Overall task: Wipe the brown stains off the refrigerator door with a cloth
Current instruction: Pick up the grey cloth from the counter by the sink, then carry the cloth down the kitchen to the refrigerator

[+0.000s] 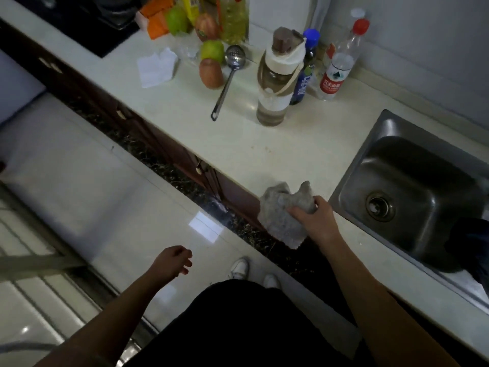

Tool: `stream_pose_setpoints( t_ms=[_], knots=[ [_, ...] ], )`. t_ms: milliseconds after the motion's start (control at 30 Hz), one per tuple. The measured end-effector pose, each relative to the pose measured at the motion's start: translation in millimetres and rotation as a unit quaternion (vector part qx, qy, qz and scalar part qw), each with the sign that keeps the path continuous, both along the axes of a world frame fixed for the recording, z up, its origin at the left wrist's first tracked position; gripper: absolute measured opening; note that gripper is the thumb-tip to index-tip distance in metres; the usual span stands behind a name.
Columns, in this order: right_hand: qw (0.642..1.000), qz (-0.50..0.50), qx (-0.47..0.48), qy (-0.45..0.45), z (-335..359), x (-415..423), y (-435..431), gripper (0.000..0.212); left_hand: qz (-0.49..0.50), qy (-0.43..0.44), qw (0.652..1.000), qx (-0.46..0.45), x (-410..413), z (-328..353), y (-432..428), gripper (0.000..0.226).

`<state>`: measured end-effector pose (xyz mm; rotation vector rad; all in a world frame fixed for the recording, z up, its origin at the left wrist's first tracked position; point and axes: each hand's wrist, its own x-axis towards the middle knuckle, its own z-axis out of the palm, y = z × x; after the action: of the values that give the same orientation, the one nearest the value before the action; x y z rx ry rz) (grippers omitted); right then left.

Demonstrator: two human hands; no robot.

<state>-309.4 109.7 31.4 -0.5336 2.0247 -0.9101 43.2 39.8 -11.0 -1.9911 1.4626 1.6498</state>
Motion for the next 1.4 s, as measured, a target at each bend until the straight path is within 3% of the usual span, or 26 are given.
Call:
stream_pose_setpoints(
  t_ms=[167, 333, 533, 733, 900, 1033, 1167, 1400],
  knots=[
    [0.990, 0.139, 0.007, -0.039, 0, 41, 18, 0.035, 0.143, -0.023, 0.989, 0.010, 46, -1, 93, 0.021],
    [0.966, 0.246, 0.035, -0.065, -6, 91, 20, 0.041, 0.306, -0.024, 0.952, 0.012, 88, -8, 192, 0.022],
    [0.932, 0.353, 0.033, -0.075, -1, 161, -4, 0.035, 0.403, -0.051, 0.914, 0.002, 134, -23, 271, 0.030],
    [0.920, 0.380, 0.035, -0.087, 2, 228, -51, 0.028, 0.483, -0.050, 0.874, 0.031, 180, -39, 291, 0.033],
    [0.931, 0.345, 0.027, -0.111, 10, 263, -96, 0.031, 0.473, -0.047, 0.878, 0.054, 217, -34, 232, 0.037],
    [0.939, 0.326, 0.032, -0.108, 9, 278, -141, 0.046, 0.455, -0.025, 0.890, 0.018, 238, -14, 138, 0.024],
    [0.942, 0.314, 0.045, -0.107, -3, 297, -199, 0.039, 0.461, 0.007, 0.887, -0.017, 264, -15, 48, 0.020],
    [0.935, 0.332, 0.069, -0.106, -24, 348, -338, 0.048, 0.479, -0.039, 0.876, 0.032, 304, -21, -44, 0.021]
  ],
)
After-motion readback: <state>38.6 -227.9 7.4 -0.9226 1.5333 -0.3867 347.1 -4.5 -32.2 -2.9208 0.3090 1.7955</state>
